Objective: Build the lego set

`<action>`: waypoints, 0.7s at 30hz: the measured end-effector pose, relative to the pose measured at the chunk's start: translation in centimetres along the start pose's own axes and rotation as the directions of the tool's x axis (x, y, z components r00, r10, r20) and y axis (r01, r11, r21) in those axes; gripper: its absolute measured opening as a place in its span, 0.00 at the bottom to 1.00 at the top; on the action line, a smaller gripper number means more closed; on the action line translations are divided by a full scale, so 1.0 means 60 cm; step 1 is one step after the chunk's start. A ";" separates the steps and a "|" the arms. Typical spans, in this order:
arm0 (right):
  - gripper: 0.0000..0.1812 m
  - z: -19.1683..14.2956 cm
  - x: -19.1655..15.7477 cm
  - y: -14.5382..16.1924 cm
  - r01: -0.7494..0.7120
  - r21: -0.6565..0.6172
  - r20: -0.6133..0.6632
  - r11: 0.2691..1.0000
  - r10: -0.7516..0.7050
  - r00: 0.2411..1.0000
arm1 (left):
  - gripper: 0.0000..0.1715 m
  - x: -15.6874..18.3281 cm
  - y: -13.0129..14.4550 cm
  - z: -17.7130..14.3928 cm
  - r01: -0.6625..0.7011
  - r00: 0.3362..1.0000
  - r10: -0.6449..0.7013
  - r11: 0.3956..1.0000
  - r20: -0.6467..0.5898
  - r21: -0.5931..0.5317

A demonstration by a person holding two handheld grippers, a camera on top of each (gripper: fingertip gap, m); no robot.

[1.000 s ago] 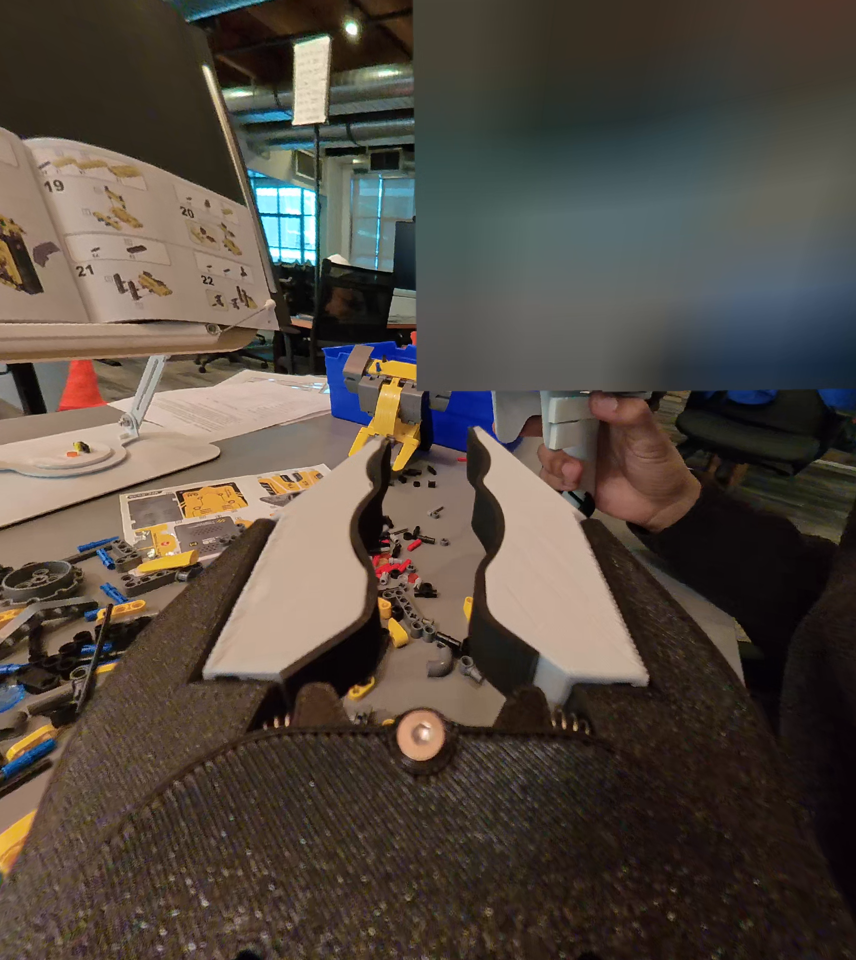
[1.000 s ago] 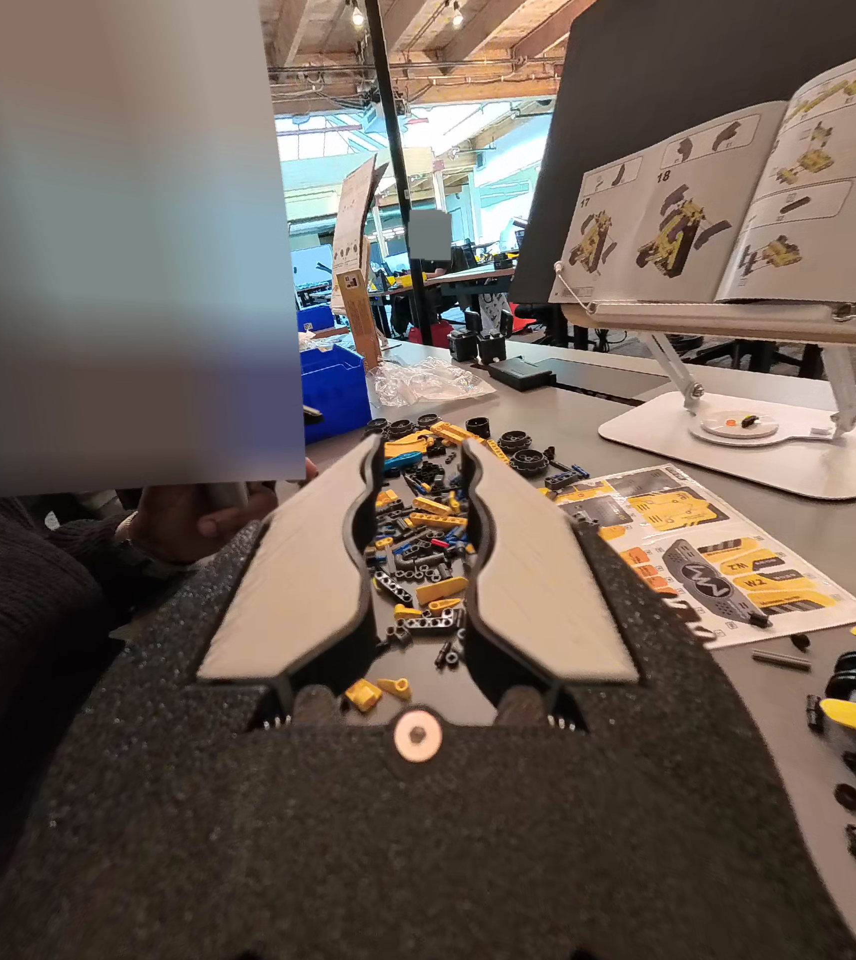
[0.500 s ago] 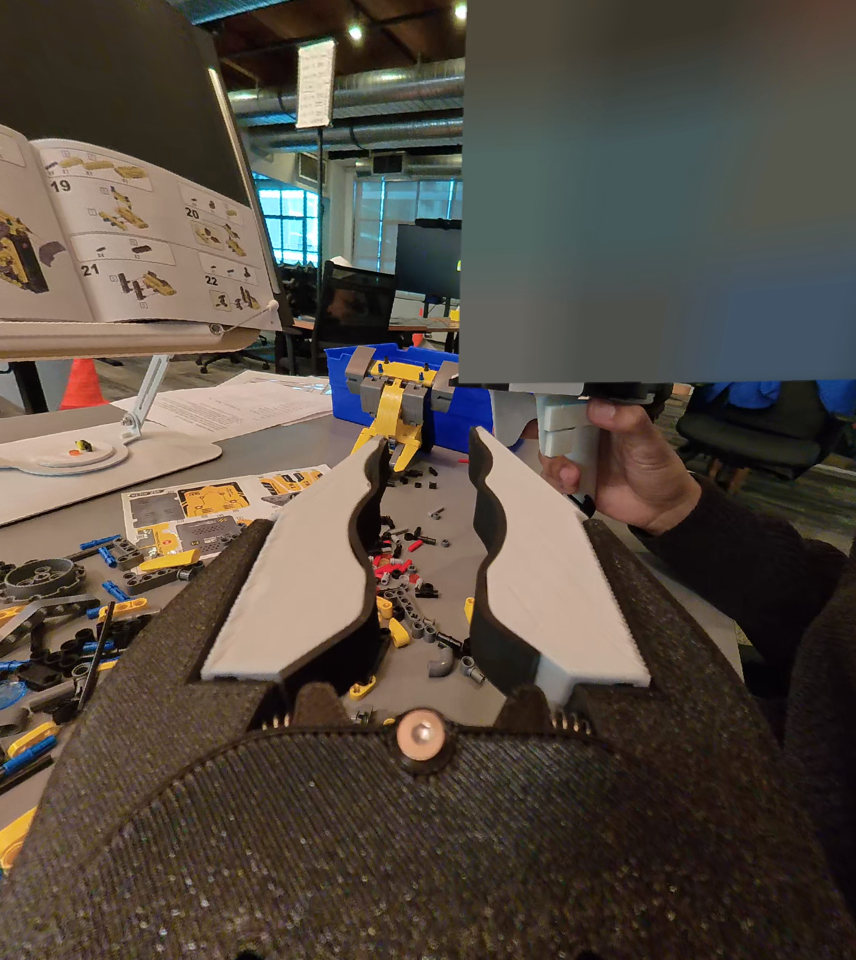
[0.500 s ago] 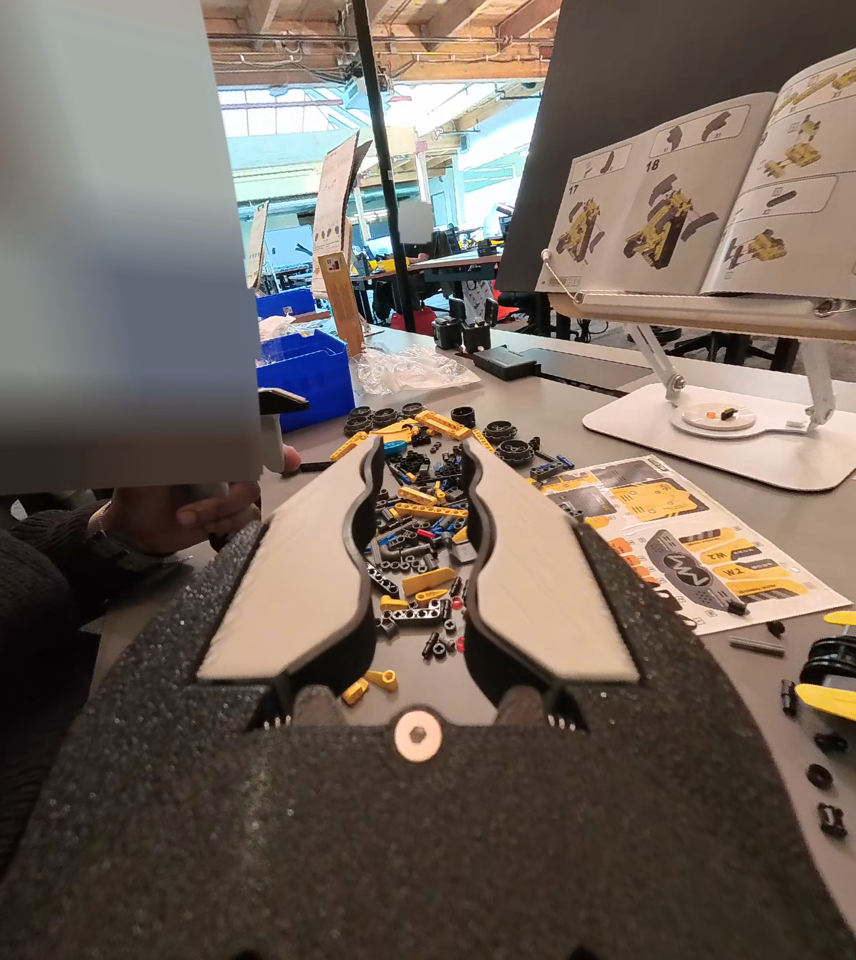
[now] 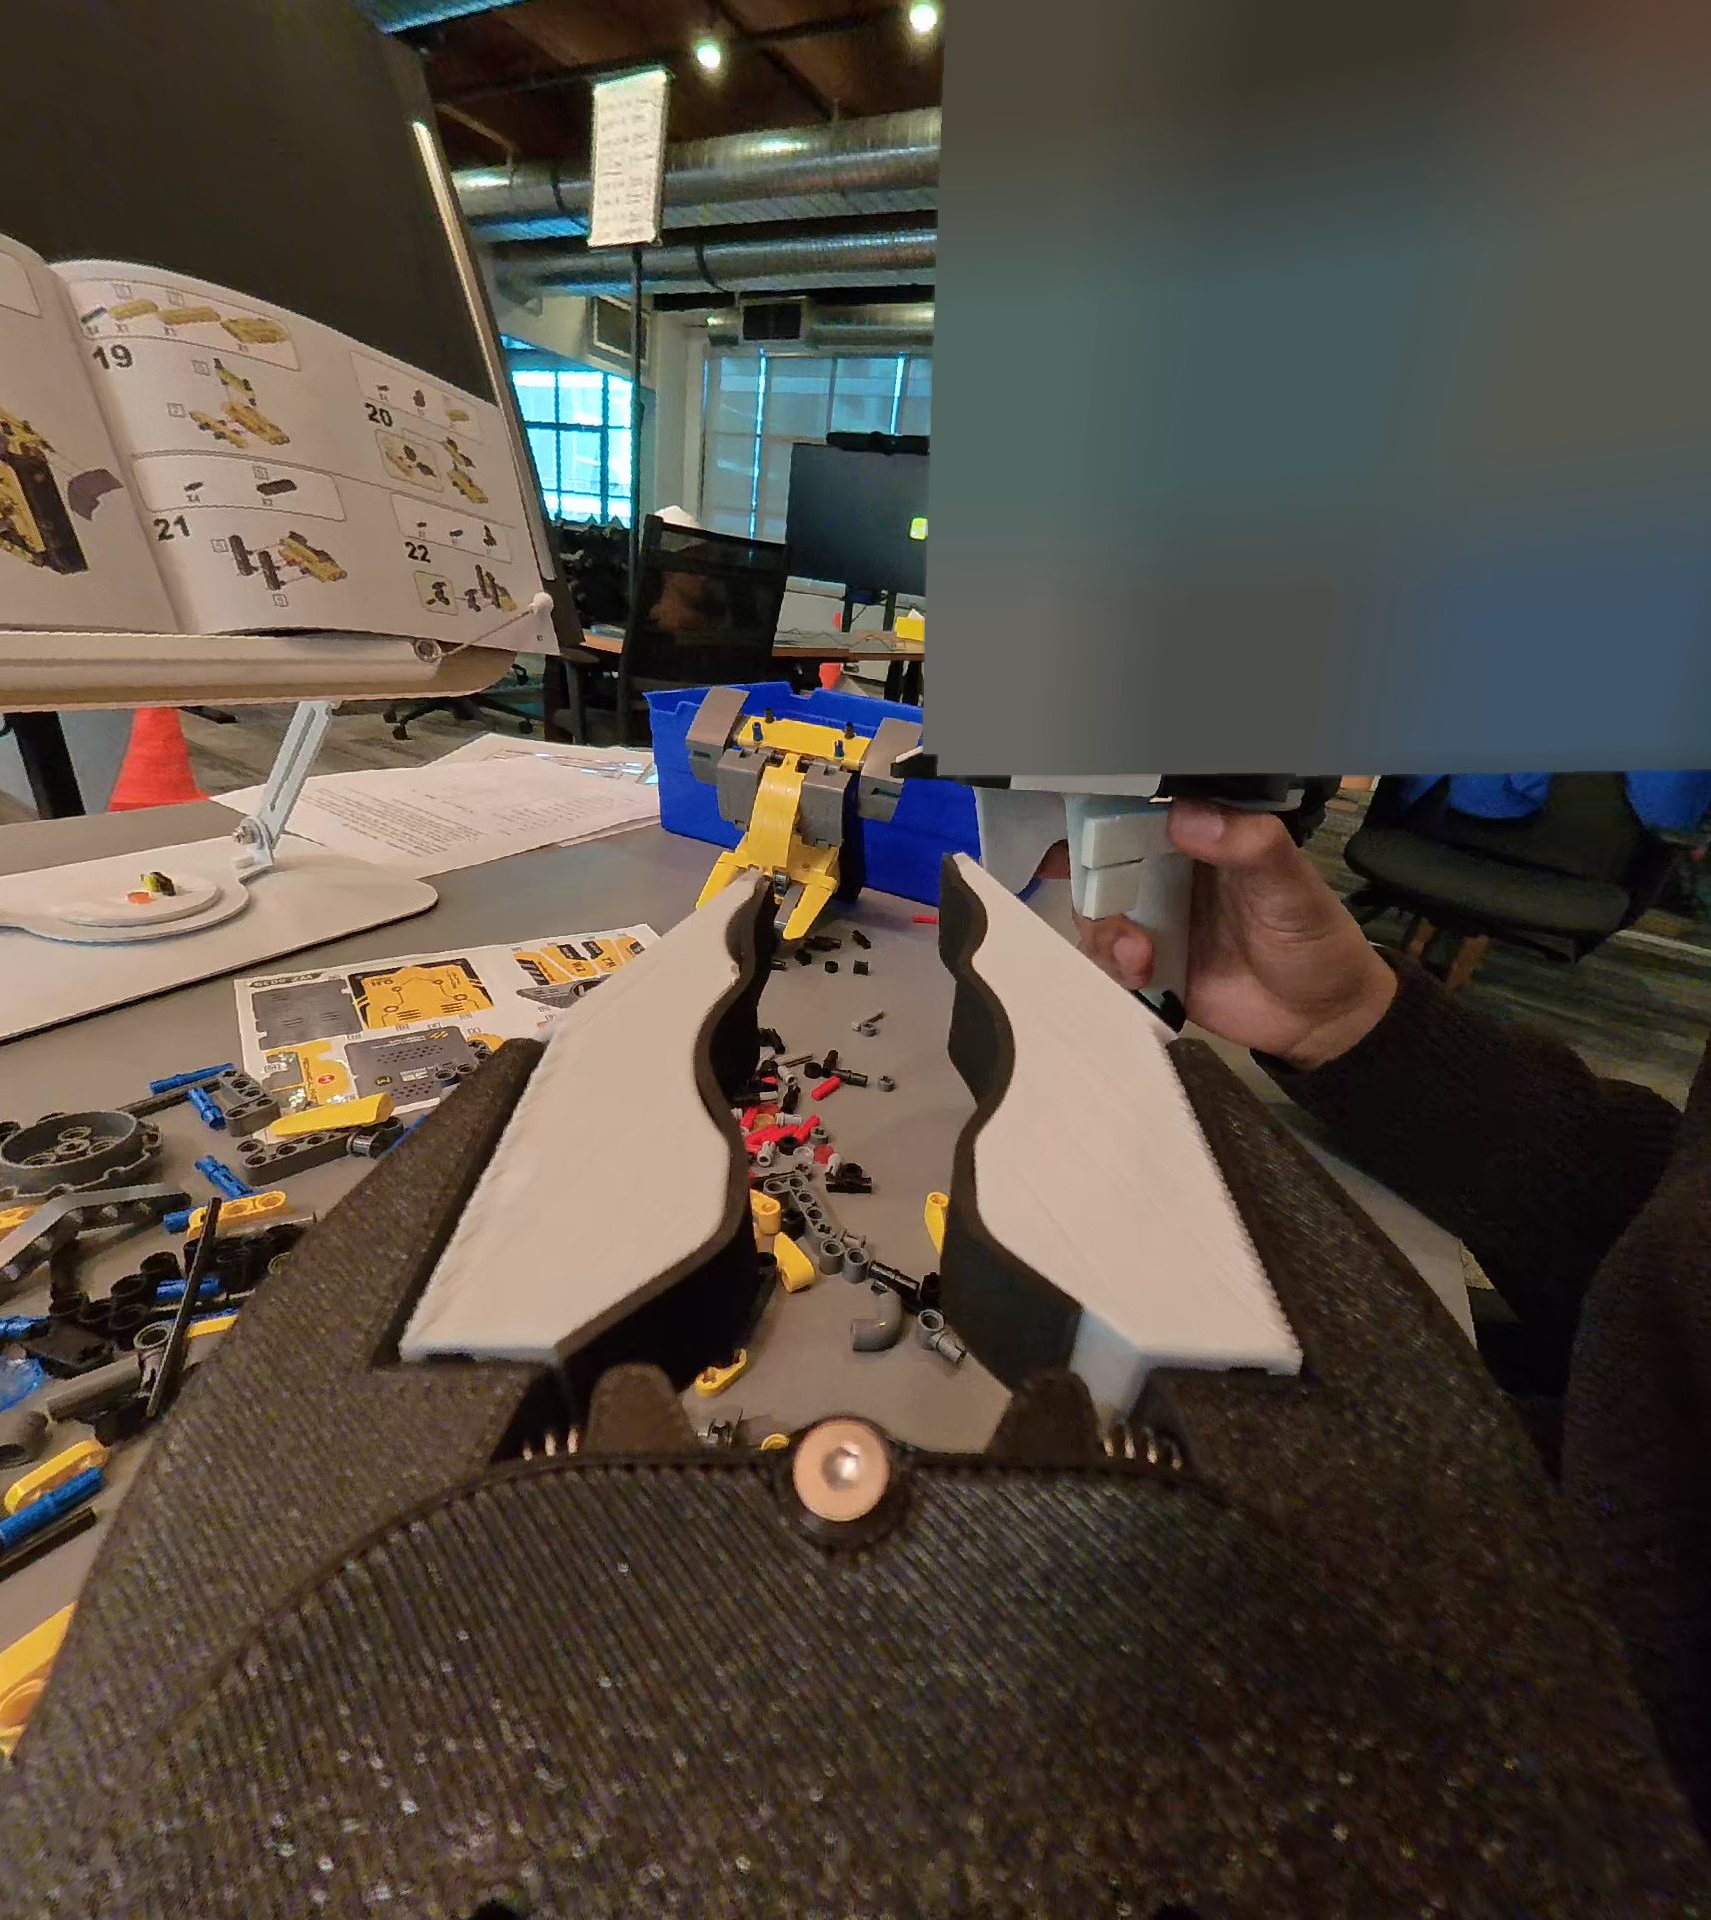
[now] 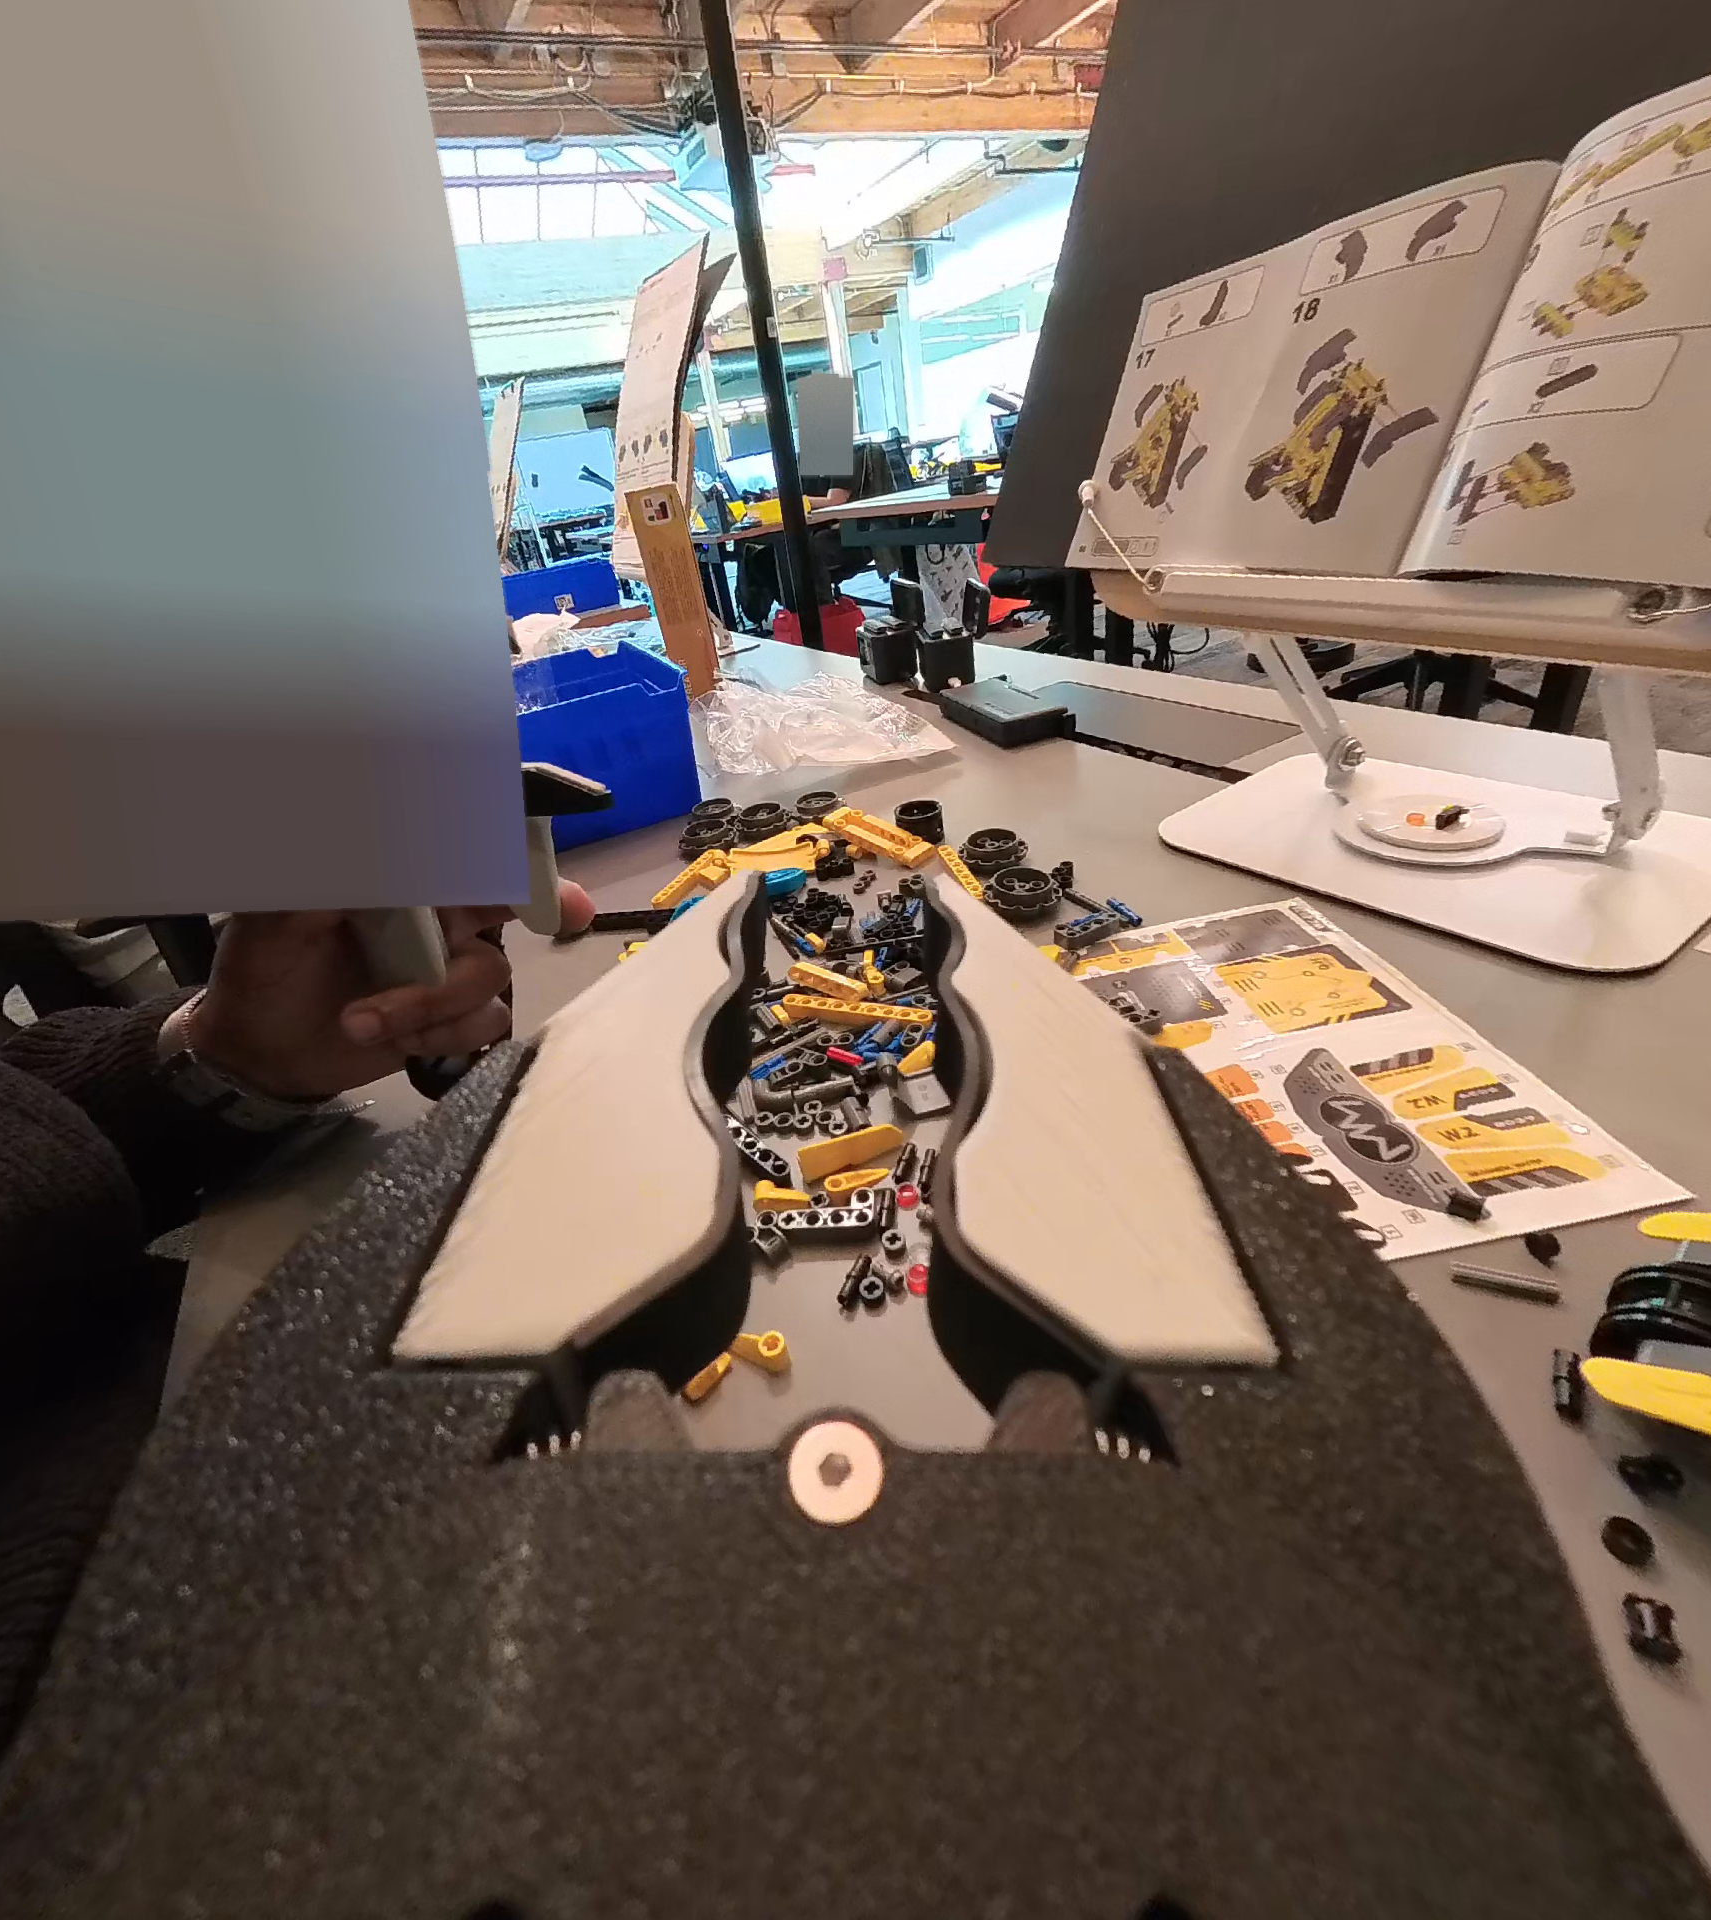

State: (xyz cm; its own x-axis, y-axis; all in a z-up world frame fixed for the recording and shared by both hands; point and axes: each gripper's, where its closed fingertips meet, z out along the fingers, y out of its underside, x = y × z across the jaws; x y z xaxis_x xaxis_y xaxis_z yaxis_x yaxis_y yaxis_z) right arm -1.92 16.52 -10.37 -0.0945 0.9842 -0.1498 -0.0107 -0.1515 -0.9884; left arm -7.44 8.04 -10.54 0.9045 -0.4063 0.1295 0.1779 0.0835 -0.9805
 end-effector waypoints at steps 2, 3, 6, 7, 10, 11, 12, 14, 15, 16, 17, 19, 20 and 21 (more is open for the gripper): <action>0.16 0.000 0.000 0.000 0.000 0.000 0.000 1.000 0.000 1.000 | 0.18 0.000 0.000 0.000 -0.001 1.000 0.001 1.000 0.000 -0.001; 0.16 0.000 0.000 0.000 0.000 0.000 -0.001 1.000 0.000 1.000 | 0.18 0.000 0.000 0.000 -0.001 1.000 0.001 1.000 0.001 -0.001; 0.16 0.000 0.000 0.001 0.000 -0.002 -0.002 1.000 0.000 1.000 | 0.18 0.000 0.001 0.001 0.000 1.000 0.000 1.000 0.000 -0.003; 0.16 0.000 0.000 0.001 0.000 -0.002 -0.002 1.000 0.000 1.000 | 0.18 0.000 0.002 0.001 0.001 1.000 -0.001 1.000 0.000 -0.005; 0.16 0.000 0.001 0.002 0.001 -0.006 -0.005 1.000 -0.001 1.000 | 0.18 0.000 0.002 0.001 0.000 1.000 0.000 1.000 0.001 -0.005; 0.16 0.000 0.001 0.002 0.002 -0.007 -0.007 1.000 -0.002 1.000 | 0.18 -0.001 0.002 0.001 0.000 1.000 0.000 1.000 0.002 -0.005; 0.16 0.000 0.002 0.002 0.003 -0.008 -0.008 1.000 -0.003 1.000 | 0.18 -0.001 0.002 0.001 0.001 1.000 -0.001 1.000 0.002 -0.006; 0.16 0.001 0.002 0.003 0.003 -0.009 -0.009 1.000 -0.003 1.000 | 0.18 -0.001 0.003 0.001 0.003 1.000 -0.003 1.000 0.000 -0.009; 0.16 0.001 0.002 0.003 0.003 -0.010 -0.009 1.000 -0.003 1.000 | 0.18 -0.001 0.003 0.001 0.003 1.000 -0.003 1.000 0.000 -0.010; 0.16 0.001 0.002 0.003 0.003 -0.011 -0.010 1.000 -0.003 1.000 | 0.18 -0.001 0.003 0.001 0.002 1.000 -0.002 1.000 0.001 -0.010; 0.16 0.001 0.003 0.003 0.003 -0.011 -0.011 1.000 -0.003 1.000 | 0.18 -0.001 0.003 0.001 0.002 1.000 -0.002 1.000 0.002 -0.009; 0.16 0.001 0.003 0.004 0.002 -0.012 -0.011 1.000 -0.002 1.000 | 0.18 -0.001 0.003 0.001 0.003 1.000 -0.003 1.000 0.001 -0.010; 0.16 0.001 0.002 0.004 -0.001 -0.013 -0.009 1.000 0.001 1.000 | 0.18 -0.001 0.004 0.001 0.003 1.000 -0.003 1.000 0.001 -0.011; 0.16 0.001 0.002 0.005 -0.005 -0.017 -0.007 1.000 0.005 1.000 | 0.18 -0.002 0.004 0.001 0.003 1.000 -0.003 1.000 0.002 -0.012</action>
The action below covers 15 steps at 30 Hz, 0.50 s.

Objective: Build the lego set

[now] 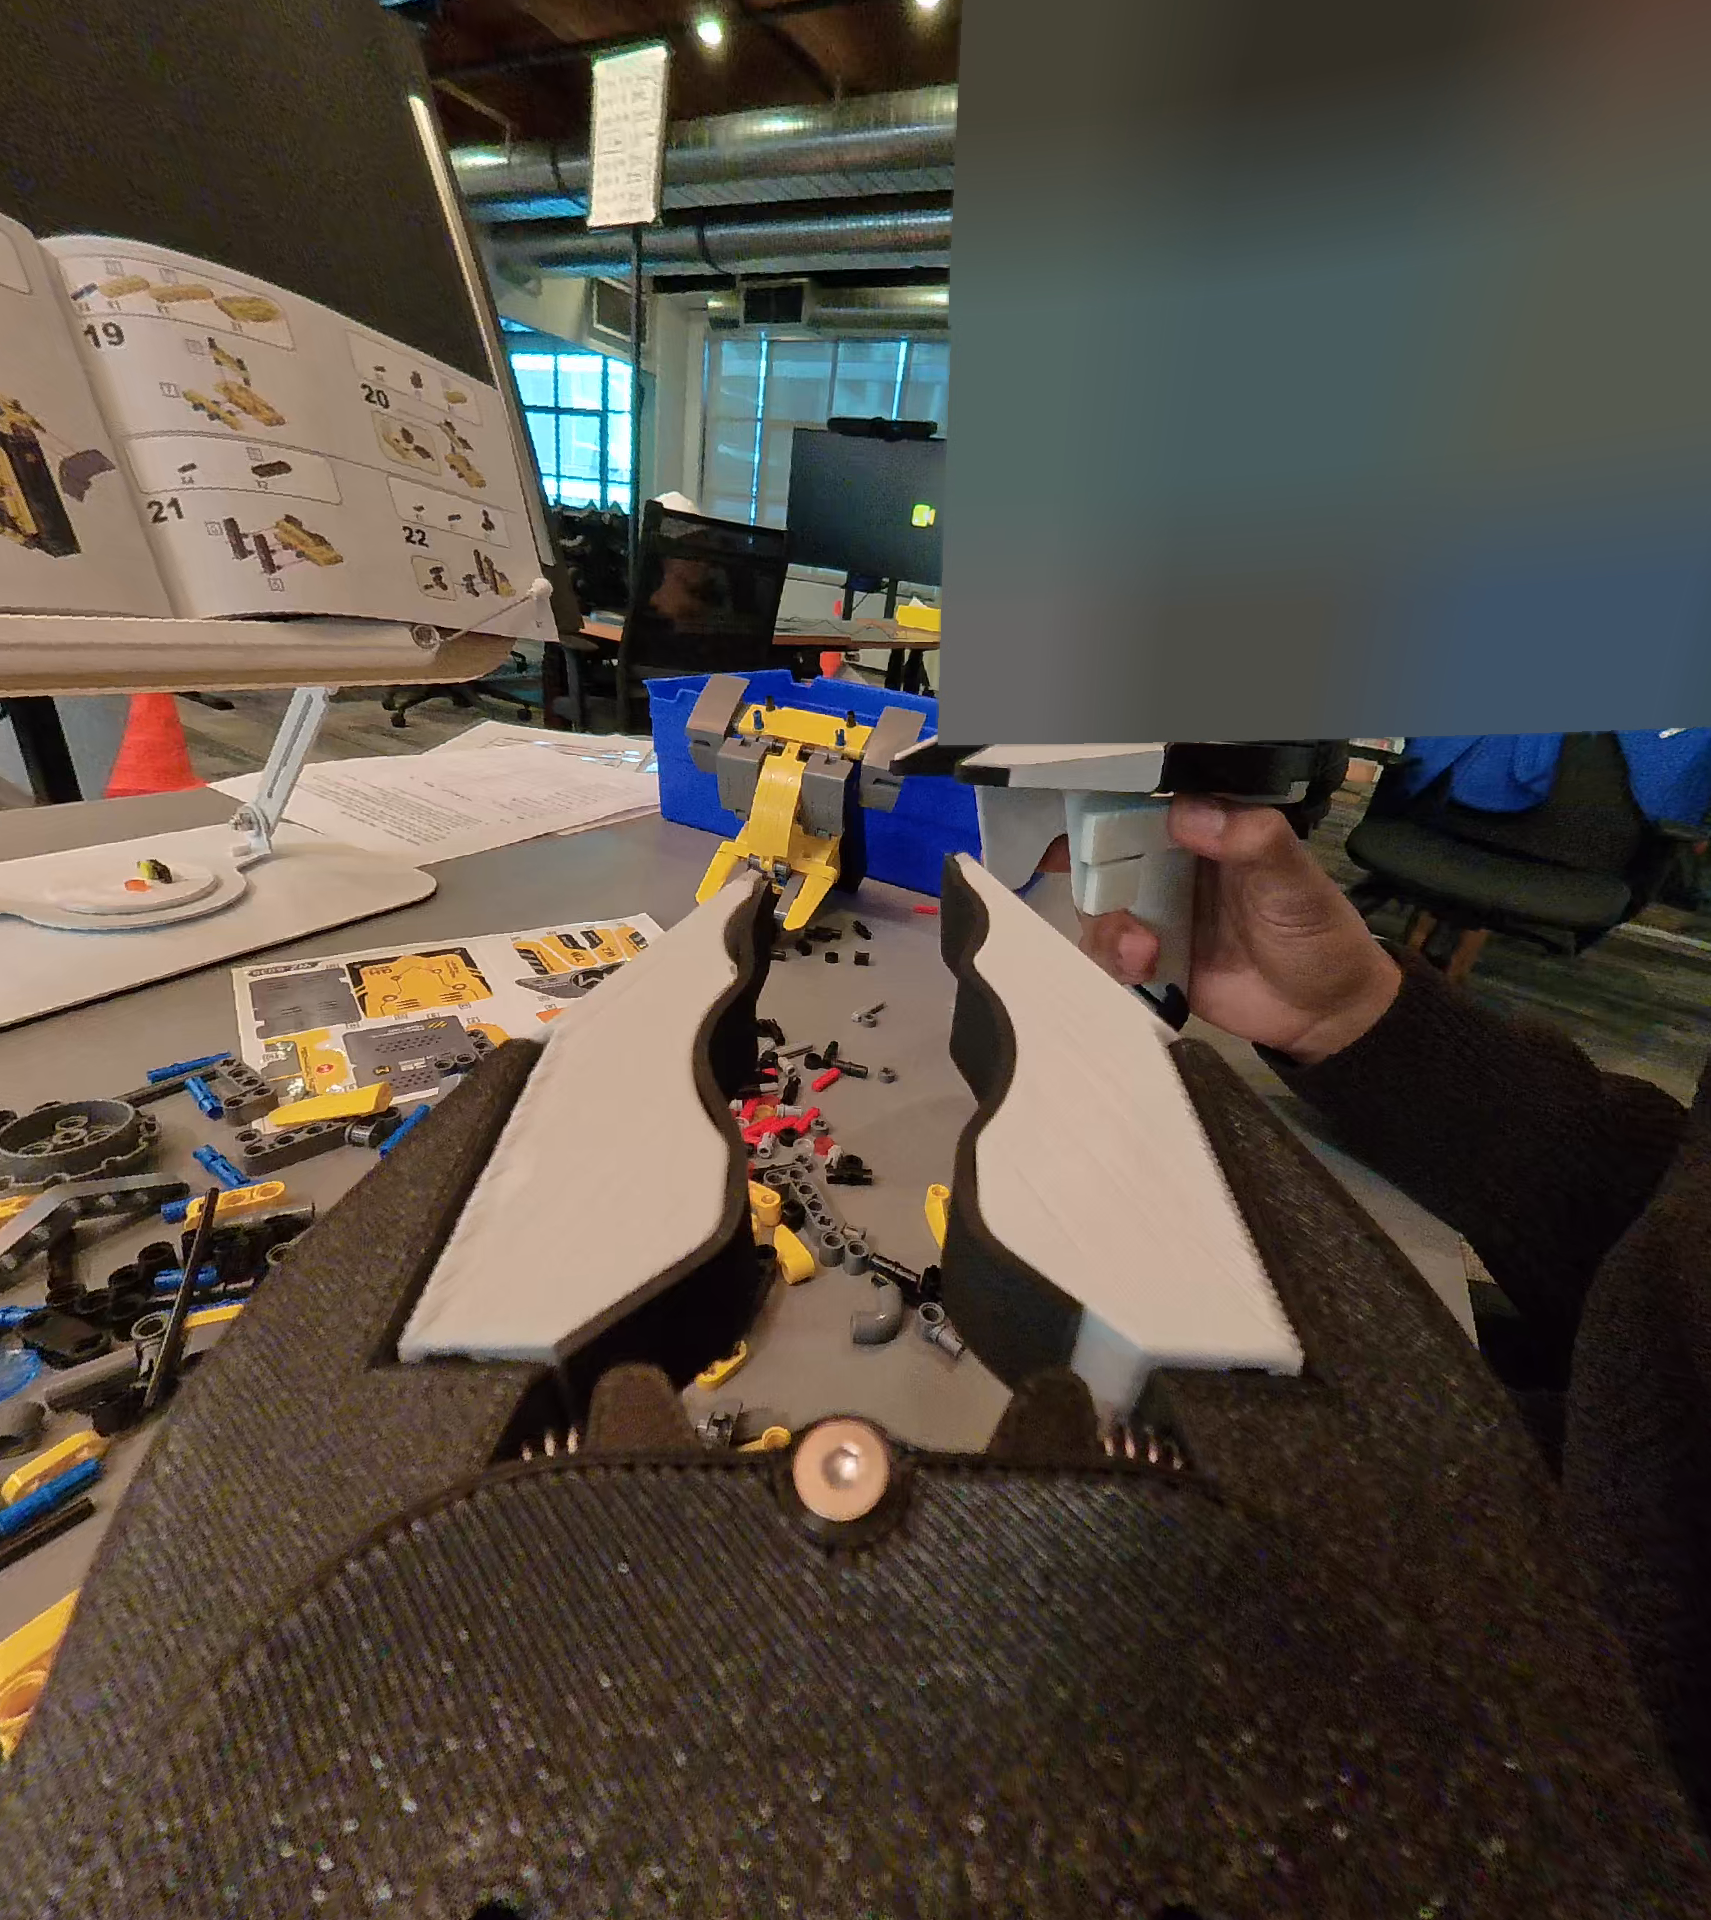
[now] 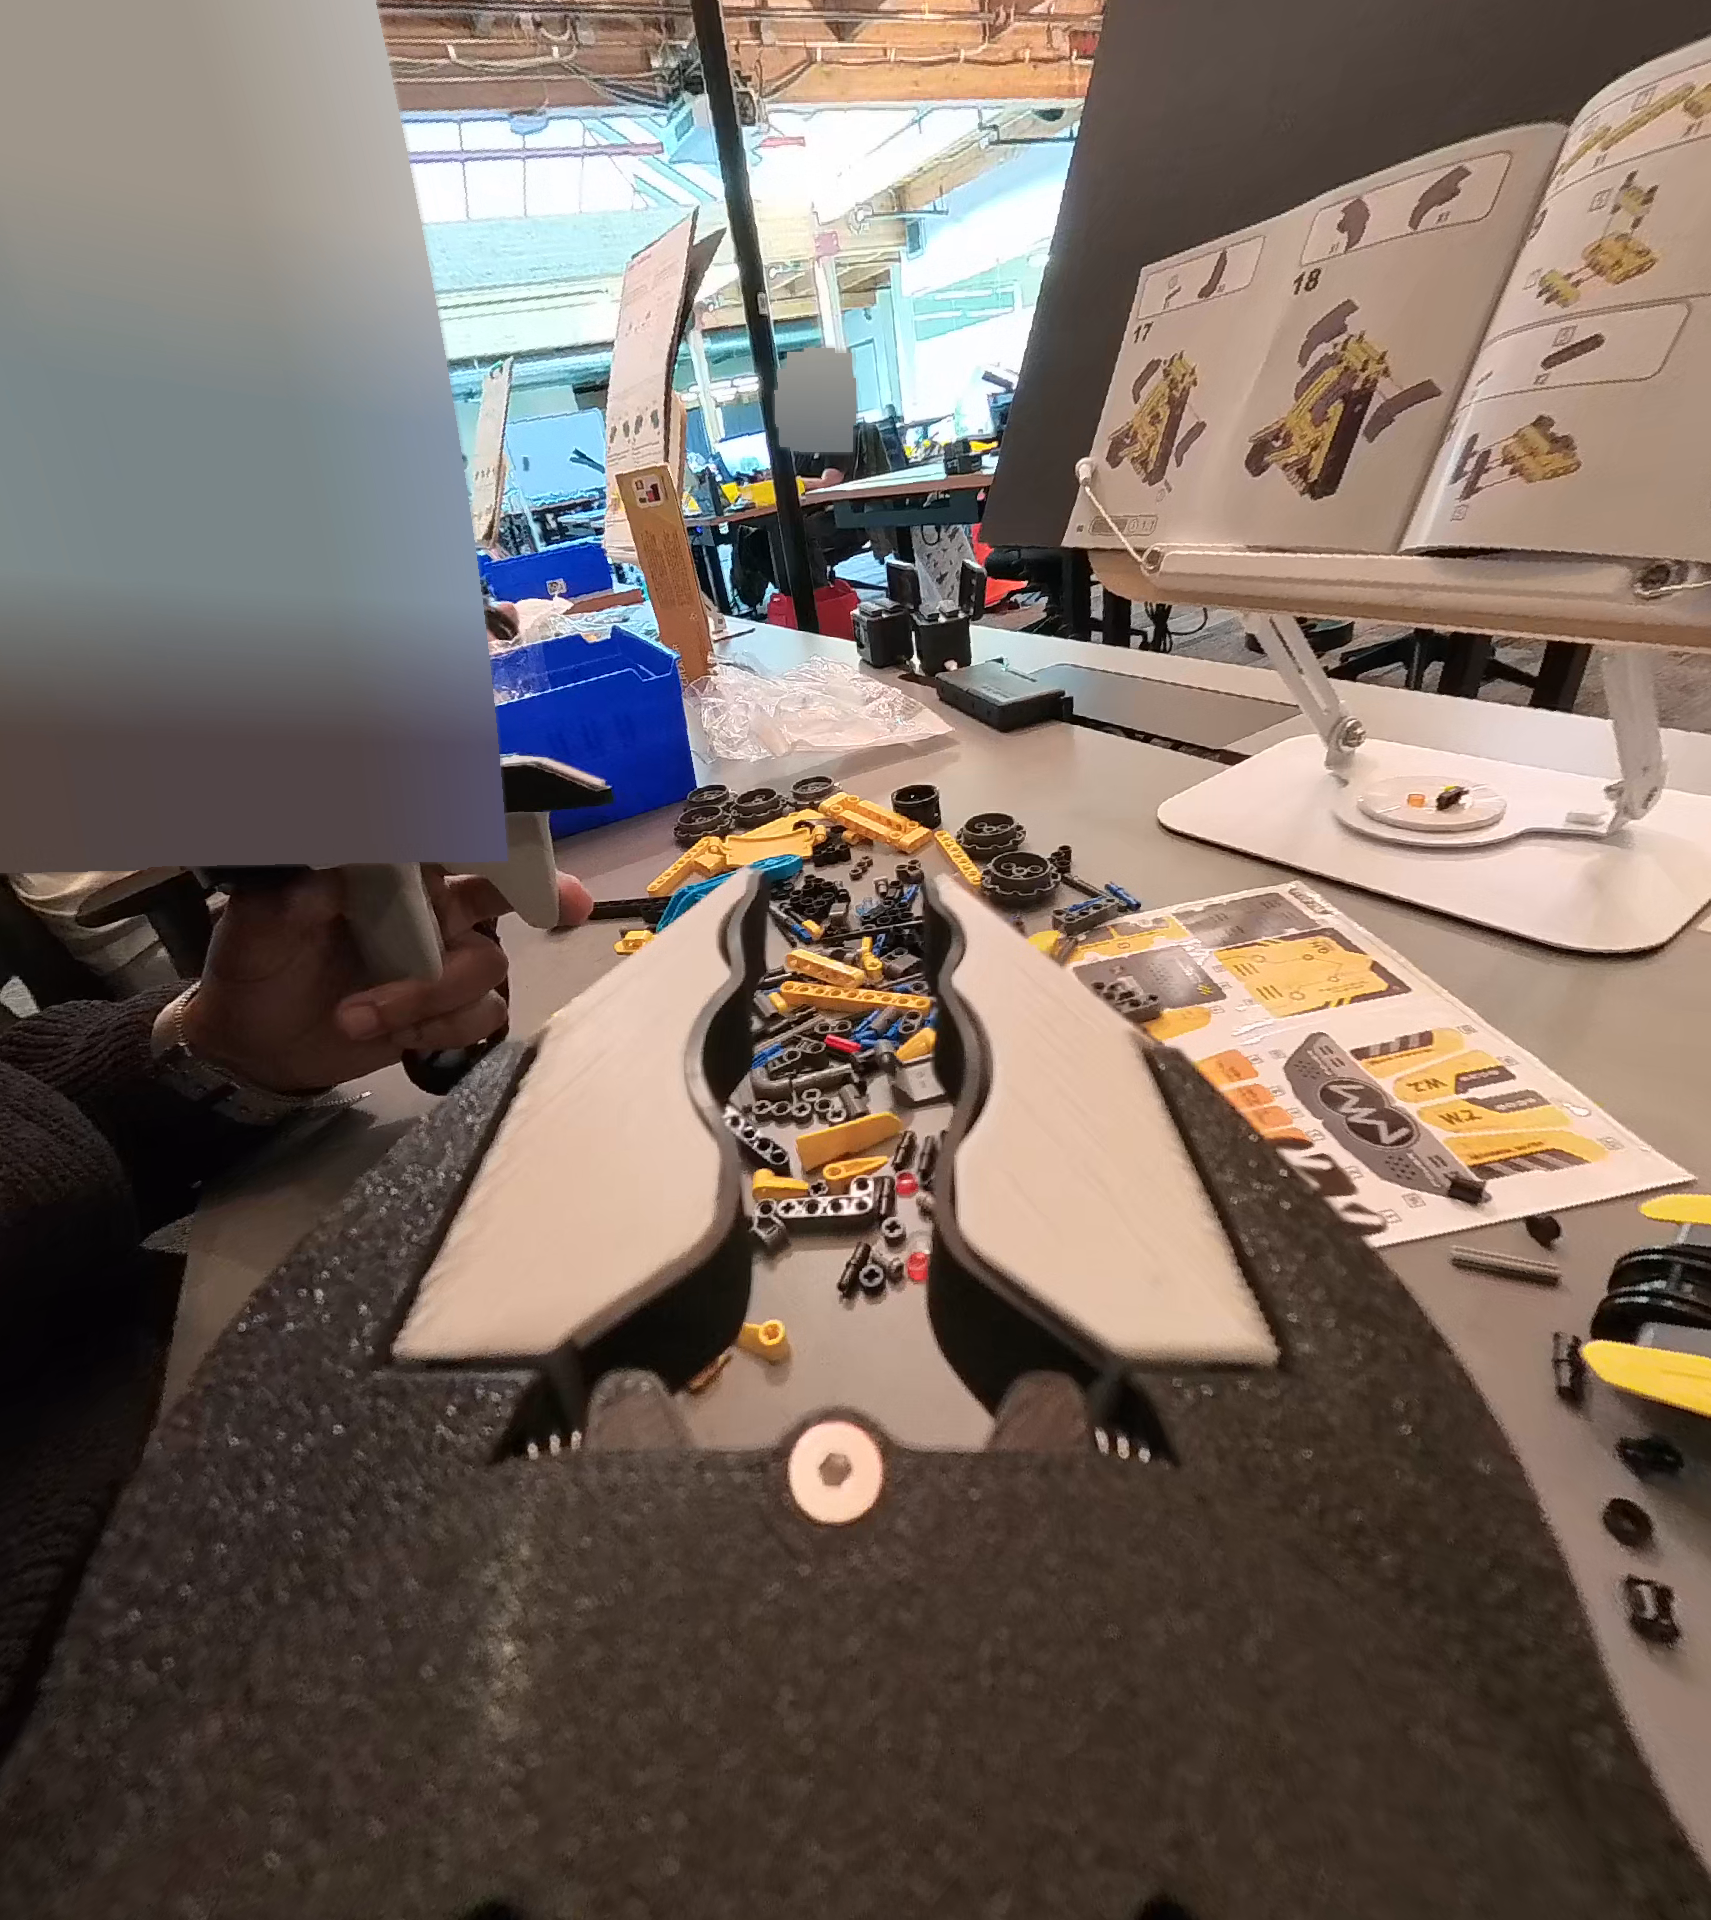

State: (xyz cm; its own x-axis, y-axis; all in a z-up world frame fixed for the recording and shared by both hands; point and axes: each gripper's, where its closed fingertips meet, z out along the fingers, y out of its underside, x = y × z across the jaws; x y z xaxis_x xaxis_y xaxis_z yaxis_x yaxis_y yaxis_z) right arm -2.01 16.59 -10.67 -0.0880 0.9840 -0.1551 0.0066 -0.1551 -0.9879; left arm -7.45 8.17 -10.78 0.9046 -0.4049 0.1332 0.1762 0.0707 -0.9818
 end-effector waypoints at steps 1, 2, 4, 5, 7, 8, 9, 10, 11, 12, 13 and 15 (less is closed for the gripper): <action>0.16 0.000 -0.001 0.001 -0.005 -0.004 0.003 1.000 0.005 1.000 | 0.18 0.000 0.000 0.000 0.000 1.000 0.000 1.000 0.000 -0.002; 0.16 0.001 -0.001 0.002 -0.009 -0.008 0.006 1.000 0.009 1.000 | 0.18 0.000 0.001 0.000 0.000 1.000 0.000 1.000 0.001 -0.002; 0.16 0.001 -0.001 0.003 -0.012 -0.012 0.007 1.000 0.012 1.000 | 0.18 0.000 0.001 0.000 0.000 1.000 0.000 1.000 0.001 -0.002; 0.16 0.001 -0.001 0.003 -0.010 -0.012 0.006 1.000 0.011 1.000 | 0.18 -0.001 0.001 0.000 0.000 1.000 0.000 1.000 0.001 -0.002; 0.15 0.000 0.000 0.001 -0.006 -0.005 0.000 1.000 0.006 1.000 | 0.18 -0.001 0.001 0.000 0.001 1.000 -0.001 1.000 0.002 -0.002; 0.15 -0.003 0.001 -0.002 0.002 0.001 -0.004 1.000 -0.002 1.000 | 0.18 -0.001 0.001 0.000 0.001 1.000 -0.001 1.000 0.002 -0.002; 0.15 -0.008 0.005 -0.003 0.033 -0.005 -0.017 0.999 -0.033 0.999 | 0.18 -0.001 0.001 0.000 0.000 1.000 0.000 1.000 0.003 -0.003; 0.15 -0.020 0.018 -0.001 0.104 -0.039 -0.056 0.994 -0.106 0.993 | 0.18 -0.002 0.001 0.000 -0.001 1.000 0.001 1.000 0.004 -0.003; 0.15 -0.040 0.045 0.002 0.201 -0.098 -0.133 0.975 -0.213 0.968 | 0.18 -0.002 0.001 0.000 -0.002 1.000 0.002 1.000 0.006 -0.004; 0.14 -0.069 0.082 0.002 0.291 -0.155 -0.238 0.944 -0.322 0.916 | 0.18 -0.002 0.001 -0.001 0.000 1.000 0.000 1.000 0.007 -0.005; 0.11 -0.104 0.119 -0.004 0.354 -0.193 -0.342 0.915 -0.401 0.850 | 0.18 -0.002 0.001 -0.003 0.003 1.000 -0.003 1.000 0.006 -0.001; 0.11 -0.160 0.160 -0.017 0.368 -0.194 -0.449 0.909 -0.416 0.791 | 0.18 -0.001 -0.002 -0.004 0.017 1.000 -0.017 1.000 0.000 0.011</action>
